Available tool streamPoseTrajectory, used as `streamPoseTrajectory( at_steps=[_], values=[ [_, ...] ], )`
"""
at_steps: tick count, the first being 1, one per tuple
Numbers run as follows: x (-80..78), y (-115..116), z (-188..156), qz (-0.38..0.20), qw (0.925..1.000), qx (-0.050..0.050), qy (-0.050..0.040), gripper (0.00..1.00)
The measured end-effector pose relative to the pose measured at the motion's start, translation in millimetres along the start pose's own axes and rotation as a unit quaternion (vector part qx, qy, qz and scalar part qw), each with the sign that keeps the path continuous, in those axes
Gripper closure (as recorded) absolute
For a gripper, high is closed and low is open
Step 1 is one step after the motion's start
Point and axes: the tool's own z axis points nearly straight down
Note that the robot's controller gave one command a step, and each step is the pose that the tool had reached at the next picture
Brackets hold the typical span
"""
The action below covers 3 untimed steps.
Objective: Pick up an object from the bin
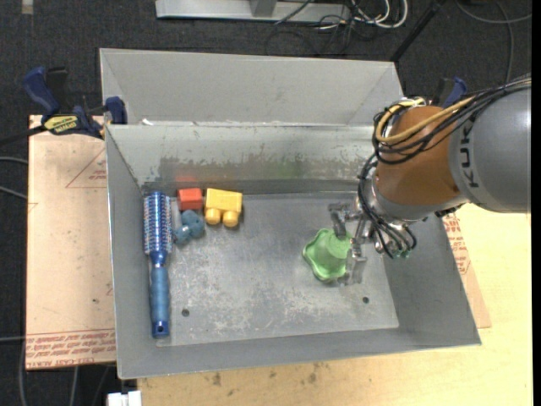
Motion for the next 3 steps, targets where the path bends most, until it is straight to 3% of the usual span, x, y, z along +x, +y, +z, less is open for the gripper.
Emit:
streamPoseTrajectory(
  at_steps=[1,2,3],
  values=[
    [-9.4,11,9,-0.188,0.9821,0.005,-0.0112,0.00],
    [-9.7,13,8,-0.188,0.9822,0.003,-0.0116,1.00],
    [-54.0,-5,-150,-0.171,0.9853,0.001,0.0010,1.00]
  ],
)
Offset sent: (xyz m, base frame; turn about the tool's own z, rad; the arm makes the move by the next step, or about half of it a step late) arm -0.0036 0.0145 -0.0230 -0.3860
